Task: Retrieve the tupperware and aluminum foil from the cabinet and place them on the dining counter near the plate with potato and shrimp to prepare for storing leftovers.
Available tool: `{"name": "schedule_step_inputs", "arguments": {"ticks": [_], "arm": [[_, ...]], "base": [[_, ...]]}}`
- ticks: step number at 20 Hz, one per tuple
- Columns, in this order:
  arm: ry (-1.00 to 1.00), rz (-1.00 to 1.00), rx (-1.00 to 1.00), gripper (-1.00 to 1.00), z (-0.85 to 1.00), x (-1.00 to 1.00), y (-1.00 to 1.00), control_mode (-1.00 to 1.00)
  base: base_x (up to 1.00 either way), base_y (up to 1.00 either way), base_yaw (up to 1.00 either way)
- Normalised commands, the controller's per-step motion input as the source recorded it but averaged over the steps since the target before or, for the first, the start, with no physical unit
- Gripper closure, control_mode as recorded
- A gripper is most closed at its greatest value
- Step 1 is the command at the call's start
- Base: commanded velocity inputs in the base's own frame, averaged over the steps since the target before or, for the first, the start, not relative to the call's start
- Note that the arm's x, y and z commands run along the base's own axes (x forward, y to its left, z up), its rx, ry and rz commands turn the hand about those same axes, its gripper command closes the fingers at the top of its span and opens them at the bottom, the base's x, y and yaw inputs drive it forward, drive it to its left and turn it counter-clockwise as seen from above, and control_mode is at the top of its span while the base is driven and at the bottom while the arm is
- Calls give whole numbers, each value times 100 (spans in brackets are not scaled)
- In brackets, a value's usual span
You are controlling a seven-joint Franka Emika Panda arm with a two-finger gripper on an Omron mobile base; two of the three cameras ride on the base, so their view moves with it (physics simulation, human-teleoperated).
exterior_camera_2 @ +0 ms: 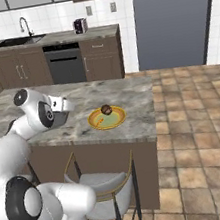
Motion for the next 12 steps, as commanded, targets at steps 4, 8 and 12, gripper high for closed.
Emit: {"name": "schedule_step_inputs", "arguments": {"ticks": [4,8,12], "arm": [[0,0,0,100,-55,51,14,-100],[0,-1,0,100,-51,42,2,-100],[0,-3,0,100,-52,36,0,-100]], "base": [[0,0,0],[0,0,0],[0,0,0]]}}
